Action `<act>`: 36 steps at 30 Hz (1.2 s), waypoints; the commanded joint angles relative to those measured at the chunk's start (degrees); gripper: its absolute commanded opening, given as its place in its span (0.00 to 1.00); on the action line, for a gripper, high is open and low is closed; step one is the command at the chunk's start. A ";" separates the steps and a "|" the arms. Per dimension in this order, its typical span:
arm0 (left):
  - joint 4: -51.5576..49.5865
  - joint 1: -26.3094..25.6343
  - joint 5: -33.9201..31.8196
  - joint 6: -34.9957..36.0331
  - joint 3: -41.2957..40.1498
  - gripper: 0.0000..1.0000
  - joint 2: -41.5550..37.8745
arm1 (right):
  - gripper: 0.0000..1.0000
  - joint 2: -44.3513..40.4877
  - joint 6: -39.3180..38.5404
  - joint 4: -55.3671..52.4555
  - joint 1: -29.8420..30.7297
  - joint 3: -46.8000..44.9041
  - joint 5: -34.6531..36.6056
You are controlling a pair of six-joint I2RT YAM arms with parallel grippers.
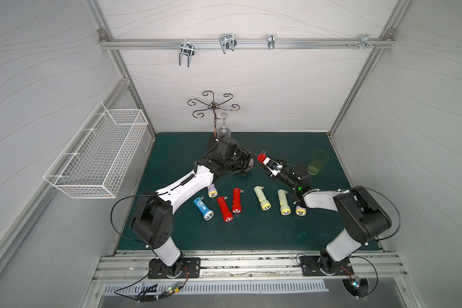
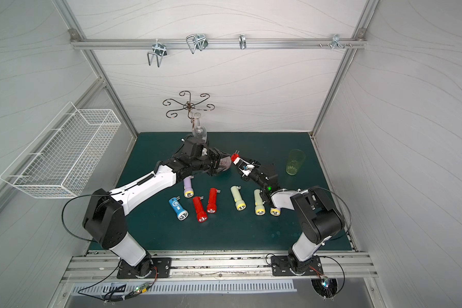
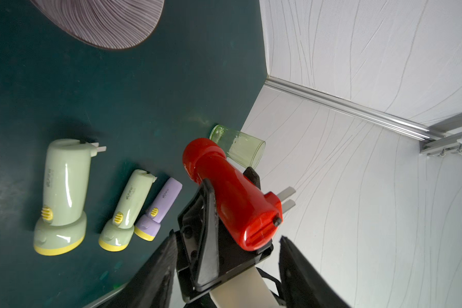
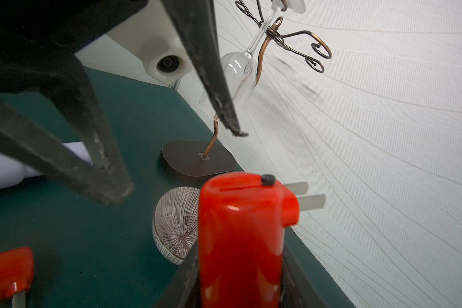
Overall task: Close the plug at the bottom of the flashlight
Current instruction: Close the plug of the flashlight.
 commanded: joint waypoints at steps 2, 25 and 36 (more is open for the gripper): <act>6.07 -1.57 1.28 -7.89 3.55 0.61 1.93 | 0.00 0.23 -0.37 3.13 -0.28 0.13 -0.97; 4.90 -2.12 -0.75 -9.26 5.17 0.49 4.77 | 0.00 0.94 -0.18 5.17 0.16 -0.91 -1.94; 4.83 -3.18 -0.38 -10.12 4.82 0.45 5.54 | 0.00 1.16 -1.76 4.19 0.33 -0.99 -2.26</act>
